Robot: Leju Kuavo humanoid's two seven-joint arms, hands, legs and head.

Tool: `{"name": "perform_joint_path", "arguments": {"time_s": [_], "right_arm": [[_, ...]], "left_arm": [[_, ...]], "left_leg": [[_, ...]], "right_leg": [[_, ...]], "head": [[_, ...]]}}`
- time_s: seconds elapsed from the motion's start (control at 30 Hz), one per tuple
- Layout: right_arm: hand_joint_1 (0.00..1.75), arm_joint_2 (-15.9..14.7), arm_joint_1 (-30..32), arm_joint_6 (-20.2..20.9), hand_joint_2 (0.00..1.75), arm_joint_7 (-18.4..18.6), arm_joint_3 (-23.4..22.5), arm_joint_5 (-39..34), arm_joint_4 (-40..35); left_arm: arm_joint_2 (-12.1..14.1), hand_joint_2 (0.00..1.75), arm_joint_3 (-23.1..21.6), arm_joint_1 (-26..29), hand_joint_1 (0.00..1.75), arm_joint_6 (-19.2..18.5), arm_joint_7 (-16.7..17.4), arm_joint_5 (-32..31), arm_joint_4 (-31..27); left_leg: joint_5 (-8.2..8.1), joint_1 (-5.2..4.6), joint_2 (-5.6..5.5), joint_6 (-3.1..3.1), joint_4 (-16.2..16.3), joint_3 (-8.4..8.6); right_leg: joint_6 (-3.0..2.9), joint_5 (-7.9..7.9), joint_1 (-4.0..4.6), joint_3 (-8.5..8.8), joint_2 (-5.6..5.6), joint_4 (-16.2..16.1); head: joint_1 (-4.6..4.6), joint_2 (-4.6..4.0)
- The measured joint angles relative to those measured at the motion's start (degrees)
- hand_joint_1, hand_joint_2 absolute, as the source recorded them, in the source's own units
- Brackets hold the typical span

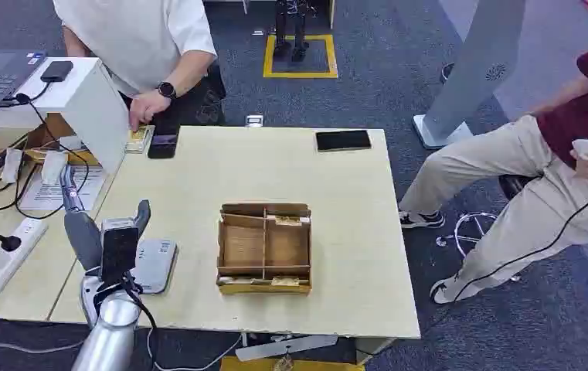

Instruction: Pass the card to the sensor for recognition and then transmit it.

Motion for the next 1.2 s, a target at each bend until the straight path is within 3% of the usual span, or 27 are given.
{"name": "perform_joint_path", "arguments": {"time_s": [0.63, 0.87, 0.97, 1.1, 1.2], "right_arm": [[0.00, -0.13, 0.00, -0.20, 1.75, 0.79, 0.35, 0.87, -0.04], [0.00, -0.50, -0.13, -0.04, 1.75, 0.79, 1.62, 2.30, 0.15], [0.00, -0.83, -0.18, -0.02, 1.75, 0.76, 2.27, 2.51, 0.50], [0.00, -1.16, -0.17, 0.02, 1.75, 0.76, 2.67, 2.65, 0.79], [0.00, -1.44, -0.20, 0.04, 1.75, 0.68, 2.86, 3.02, 1.07]], "left_arm": [[-0.44, 1.75, 0.20, 0.41, 0.00, 0.00, 0.92, -0.11, 0.17], [-0.94, 1.75, 0.22, -2.96, 0.00, 0.00, 3.19, -10.37, 3.11], [-1.70, 1.75, 1.85, -5.13, 0.00, 0.00, 2.62, -18.07, 4.69], [-2.47, 1.75, 3.24, -6.94, 0.00, 0.00, 2.16, -20.20, 6.19], [-3.21, 1.75, 4.99, -8.01, 0.00, 0.00, 1.86, -25.76, 7.21]], "left_leg": [[0.00, 0.00, 0.01, 0.00, 0.00, 0.00], [0.01, 0.00, 0.01, 0.00, 0.01, 0.00], [0.05, 0.00, 0.00, 0.01, 0.01, 0.00], [0.05, 0.00, 0.01, 0.01, 0.01, 0.00], [0.05, 0.00, 0.00, 0.01, 0.01, -0.01]], "right_leg": [[0.00, 0.00, 0.00, -0.03, 0.02, 0.00], [0.00, 0.02, 0.00, -0.03, 0.02, 0.00], [0.00, 0.03, 0.00, -0.02, 0.02, 0.00], [0.00, 0.05, 0.00, -0.03, 0.03, 0.00], [0.00, 0.04, 0.00, -0.04, 0.01, 0.00]], "head": [[0.00, -0.02], [0.00, -0.02], [0.00, 0.00], [0.00, 0.00], [0.02, 0.00]]}}
